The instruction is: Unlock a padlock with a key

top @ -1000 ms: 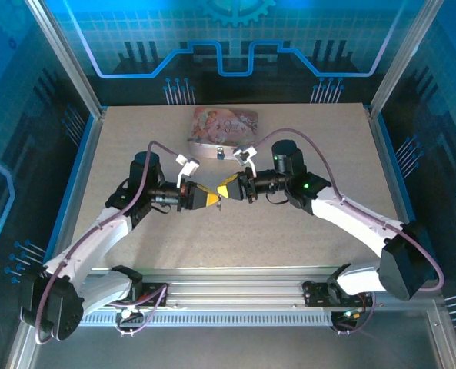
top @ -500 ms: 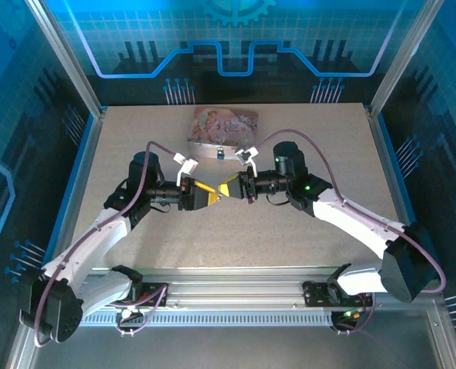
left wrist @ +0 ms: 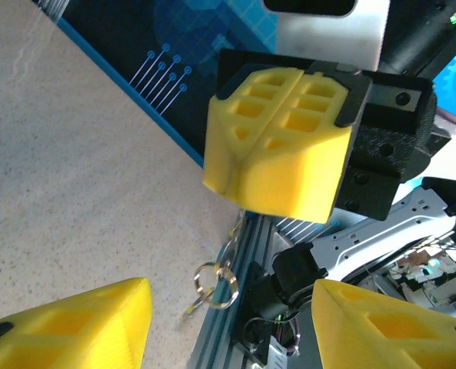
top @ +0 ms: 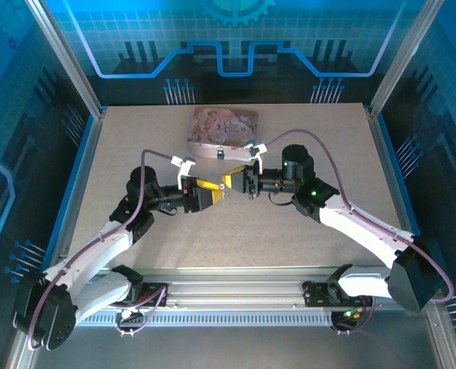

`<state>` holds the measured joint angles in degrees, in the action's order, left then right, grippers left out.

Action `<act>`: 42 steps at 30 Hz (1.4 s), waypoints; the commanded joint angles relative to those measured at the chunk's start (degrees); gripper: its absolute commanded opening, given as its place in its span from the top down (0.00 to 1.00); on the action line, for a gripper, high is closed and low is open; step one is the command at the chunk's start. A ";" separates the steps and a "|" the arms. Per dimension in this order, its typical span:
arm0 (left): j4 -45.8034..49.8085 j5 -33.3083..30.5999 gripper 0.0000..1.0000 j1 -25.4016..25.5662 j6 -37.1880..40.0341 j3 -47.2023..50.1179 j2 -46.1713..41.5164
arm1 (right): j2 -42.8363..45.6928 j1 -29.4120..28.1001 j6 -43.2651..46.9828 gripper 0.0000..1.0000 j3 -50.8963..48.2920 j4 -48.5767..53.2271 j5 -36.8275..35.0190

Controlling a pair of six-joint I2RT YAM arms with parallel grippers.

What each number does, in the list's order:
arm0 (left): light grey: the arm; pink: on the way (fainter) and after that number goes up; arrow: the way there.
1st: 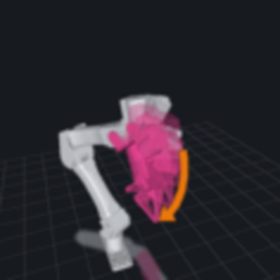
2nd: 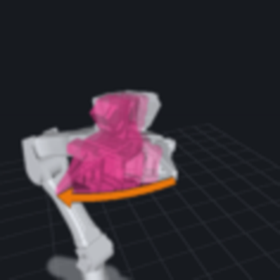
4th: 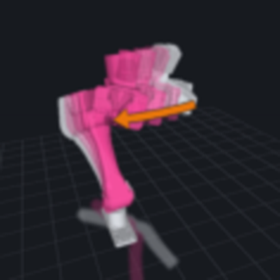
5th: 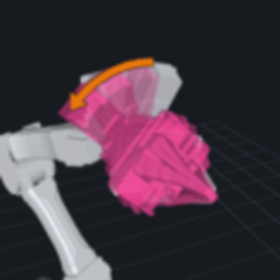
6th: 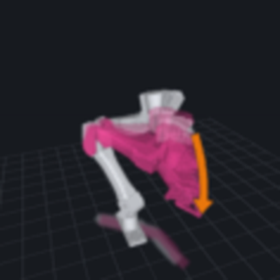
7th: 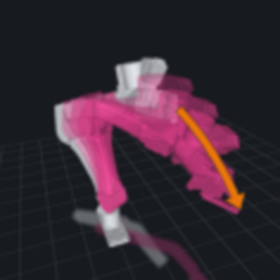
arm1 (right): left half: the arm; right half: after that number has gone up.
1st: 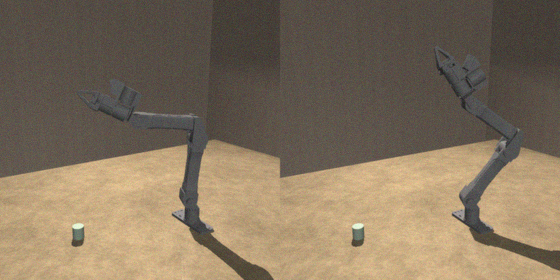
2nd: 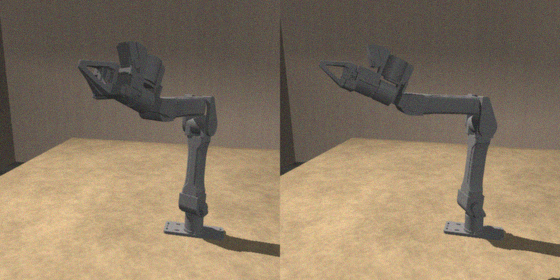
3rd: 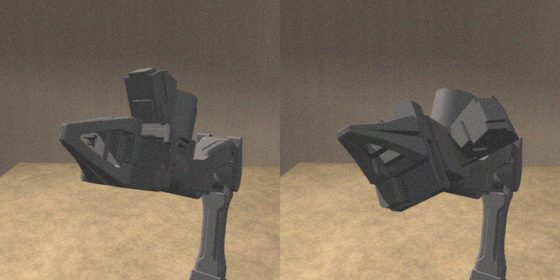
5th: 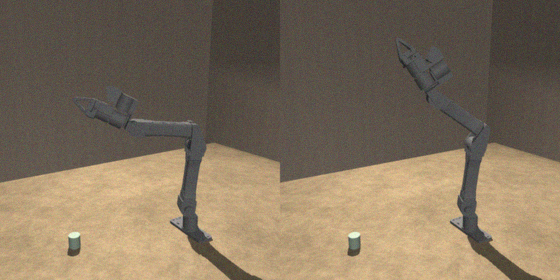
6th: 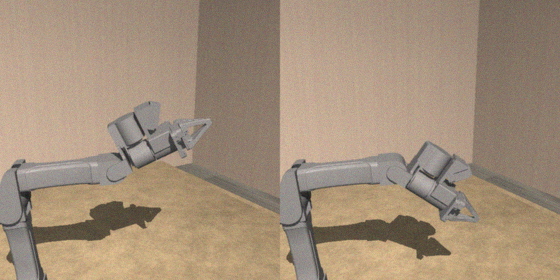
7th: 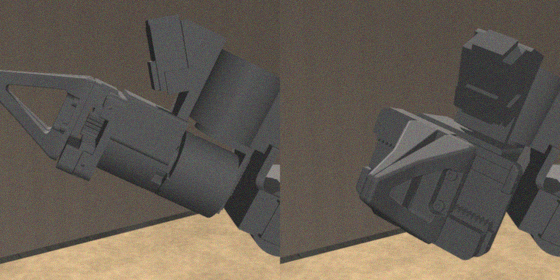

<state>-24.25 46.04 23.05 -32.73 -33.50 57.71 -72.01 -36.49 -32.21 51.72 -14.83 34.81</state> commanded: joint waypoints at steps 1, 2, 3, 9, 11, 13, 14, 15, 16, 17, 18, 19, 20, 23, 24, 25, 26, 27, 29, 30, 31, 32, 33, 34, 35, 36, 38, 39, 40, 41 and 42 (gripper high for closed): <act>-6.83 -0.31 0.44 0.32 -2.32 0.95 0.80 | -0.05 -1.12 -1.06 1.00 -0.40 -2.74 -0.12; -7.14 -0.26 0.45 0.33 -2.51 0.86 1.06 | -0.05 -1.13 -1.10 1.00 -0.39 -2.83 0.07; -7.43 -0.15 0.46 0.32 -2.75 0.83 1.31 | -0.06 -1.09 -1.19 1.00 -0.31 -2.90 0.19; -8.88 0.01 0.53 0.30 -3.49 1.09 2.31 | -0.15 -1.30 -1.37 1.00 -0.48 -3.19 0.52; -8.85 0.17 0.58 0.33 -3.48 1.15 2.49 | -0.13 -1.26 -1.45 1.00 -0.48 -3.28 0.53; -8.79 0.35 0.63 0.33 -3.49 1.26 2.52 | -0.04 -1.26 -1.46 1.00 -0.57 -3.36 0.46; -8.71 0.29 0.66 0.33 -3.48 1.24 2.66 | 0.02 -1.30 -1.46 1.00 -0.57 -3.36 0.33; -8.64 0.43 0.68 0.31 -3.46 1.32 2.67 | 0.03 -1.32 -1.54 1.00 -0.59 -3.42 0.27; -8.52 0.38 0.70 0.28 -3.34 1.33 2.66 | 0.11 -1.30 -1.54 1.00 -0.66 -3.42 0.18; -8.45 0.41 0.71 0.33 -3.20 1.41 2.61 | 0.14 -1.30 -1.54 1.00 -0.66 -3.45 -0.02; -8.31 0.37 0.73 0.28 -3.24 1.48 2.64 | 0.20 -1.31 -1.53 1.00 -0.70 -3.45 -0.08; -8.32 0.46 0.75 0.30 -3.13 1.56 2.65 | 0.21 -1.30 -1.62 1.00 -0.72 -3.45 -0.18; -8.26 0.45 0.78 0.32 -3.17 1.59 2.65 | 0.33 -1.30 -1.63 1.00 -0.75 -3.45 -0.27; -8.07 0.55 0.81 0.33 -3.05 1.67 2.62 | 0.37 -1.30 -1.63 1.00 -0.75 -3.39 -0.62; -7.89 0.60 0.81 0.33 -3.12 1.59 2.60 | 0.39 -1.34 -1.70 1.00 -0.79 -3.36 -0.75; -7.82 0.64 0.81 0.28 -3.13 1.59 2.67 | 0.40 -1.30 -1.72 1.00 -0.84 -3.36 -0.79; -7.74 0.70 0.80 0.33 -3.07 1.59 2.64 | 0.38 -1.29 -1.78 1.00 -0.92 -3.43 -0.88; -7.55 0.63 0.79 0.33 -3.12 1.59 2.58 | 0.38 -1.22 -1.80 1.00 -0.92 -3.45 -0.88; -7.22 0.55 0.75 0.31 -3.00 1.59 2.48 | 0.47 -1.21 -1.90 1.00 -1.01 -3.54 -0.97; -7.13 0.55 0.75 0.25 -2.94 1.60 2.49 | 0.48 -1.21 -1.96 1.00 -1.01 -3.61 -1.08; -6.94 0.50 0.75 0.18 -2.79 1.59 2.49 | 0.54 -1.17 -1.98 1.00 -1.01 -3.63 -1.16; -6.72 0.47 0.75 0.24 -2.78 1.59 2.47 | 0.67 -1.08 -2.07 1.00 -1.01 -3.67 -1.28; -6.69 0.32 0.75 0.17 -2.78 1.68 2.49 | 0.77 -0.99 -2.06 1.00 -1.01 -3.71 -1.32; -6.51 0.17 0.75 0.11 -2.78 1.72 2.47 | 0.94 -1.04 -2.07 1.00 -1.01 -3.71 -1.45; -6.51 0.10 0.75 0.06 -2.79 1.77 2.49 | 1.01 -0.95 -2.07 1.00 -1.01 -3.71 -1.42; -6.51 -0.06 0.74 -0.03 -2.84 1.83 2.42 | 1.09 -0.91 -2.07 1.00 -1.01 -3.69 -1.48; -6.63 -0.11 0.74 -0.17 -2.91 1.94 2.40 | 1.19 -0.86 -2.07 1.00 -1.01 -3.63 -1.41; -6.68 -0.14 0.74 -0.16 -2.97 1.94 2.28 | 1.18 -0.77 -2.07 1.00 -1.01 -3.62 -1.39; -6.70 -0.10 0.74 -0.29 -3.04 2.03 2.27 | 1.19 -0.74 -2.12 1.00 -1.01 -3.63 -1.32; -6.73 -0.13 0.72 -0.30 -3.13 2.03 2.16 | 1.17 -0.68 -2.16 1.00 -1.01 -3.63 -1.39; -6.76 -0.16 0.71 -0.41 -3.12 2.12 2.06 | 1.21 -0.68 -2.16 1.00 -1.01 -3.63 -1.33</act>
<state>-30.72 46.06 23.03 -36.12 -32.42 60.18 -71.99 -37.10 -33.69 51.37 -16.80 34.22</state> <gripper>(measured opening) 0.282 0.043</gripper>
